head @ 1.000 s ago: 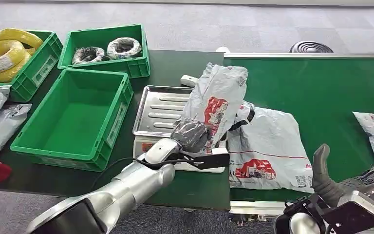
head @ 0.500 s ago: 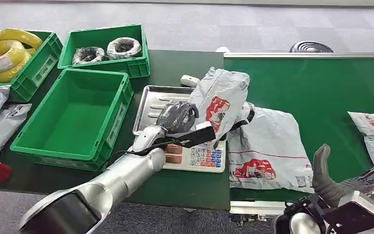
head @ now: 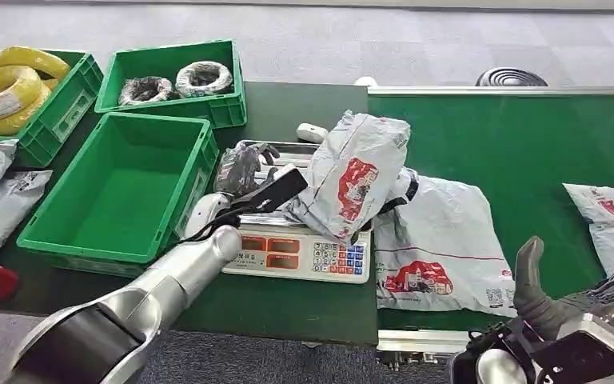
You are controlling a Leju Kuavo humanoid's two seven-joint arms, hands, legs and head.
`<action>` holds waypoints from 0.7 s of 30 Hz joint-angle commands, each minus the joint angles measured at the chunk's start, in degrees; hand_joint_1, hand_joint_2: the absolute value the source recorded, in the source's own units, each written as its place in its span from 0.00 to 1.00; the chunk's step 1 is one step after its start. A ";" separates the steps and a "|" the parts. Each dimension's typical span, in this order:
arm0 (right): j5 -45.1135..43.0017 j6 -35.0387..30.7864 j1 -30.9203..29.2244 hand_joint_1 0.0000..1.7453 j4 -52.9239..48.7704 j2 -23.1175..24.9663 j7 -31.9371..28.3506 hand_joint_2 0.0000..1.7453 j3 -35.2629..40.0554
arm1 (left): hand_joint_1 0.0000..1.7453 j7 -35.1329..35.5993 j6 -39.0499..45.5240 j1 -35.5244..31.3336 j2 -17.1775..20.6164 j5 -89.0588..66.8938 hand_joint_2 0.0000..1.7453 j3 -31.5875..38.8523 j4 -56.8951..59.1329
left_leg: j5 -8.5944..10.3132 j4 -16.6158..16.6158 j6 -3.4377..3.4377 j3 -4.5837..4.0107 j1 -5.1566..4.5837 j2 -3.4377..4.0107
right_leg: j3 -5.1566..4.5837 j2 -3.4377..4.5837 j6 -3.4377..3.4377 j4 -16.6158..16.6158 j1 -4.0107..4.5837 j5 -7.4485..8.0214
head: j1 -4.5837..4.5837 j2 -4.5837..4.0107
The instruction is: Moved the parcel from conveyor to table for the left to box.
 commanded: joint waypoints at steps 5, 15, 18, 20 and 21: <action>0.01 -0.05 -1.49 0.00 3.23 -0.41 0.09 1.00 -0.15 | 0.00 -0.43 -5.18 -0.16 -1.49 -3.91 1.00 -0.26 3.30 | 0.00 0.00 -0.02 0.04 0.04 0.21 | 0.07 -0.07 -0.01 -0.08 0.03 0.05 | 0.00 -0.02; 0.38 -0.05 -1.35 0.00 4.28 -0.41 0.09 1.00 0.18 | 0.00 -1.88 -8.99 5.64 -5.52 -8.87 0.00 -4.55 3.30 | 0.00 -0.12 -0.02 0.19 -0.01 0.11 | 0.23 -0.18 0.00 -0.21 0.00 0.03 | 0.00 0.00; 0.41 -0.05 -1.41 0.00 4.23 -0.41 0.09 1.00 0.22 | 0.00 -1.91 -9.10 6.21 -5.83 -9.42 0.00 -5.06 3.38 | -0.02 -0.04 -0.02 0.09 0.00 0.23 | 0.09 -0.02 0.00 -0.12 0.01 0.04 | 0.00 0.00; 0.57 -0.05 -1.42 0.00 3.94 -0.41 0.09 1.00 0.40 | 0.00 -1.93 -9.49 7.17 -6.36 -9.95 0.00 -5.47 3.41 | -0.01 -0.03 -0.01 0.05 -0.02 0.13 | 0.05 -0.02 0.00 -0.08 -0.02 0.03 | 0.00 0.00; 0.68 -0.05 -1.37 0.00 3.86 -0.41 0.09 1.00 0.47 | 0.00 -1.92 -9.48 7.50 -6.48 -9.91 0.00 -5.43 3.35 | 0.01 -0.06 -0.02 0.10 -0.01 0.17 | 0.11 -0.07 -0.01 -0.13 0.00 0.05 | 0.00 0.00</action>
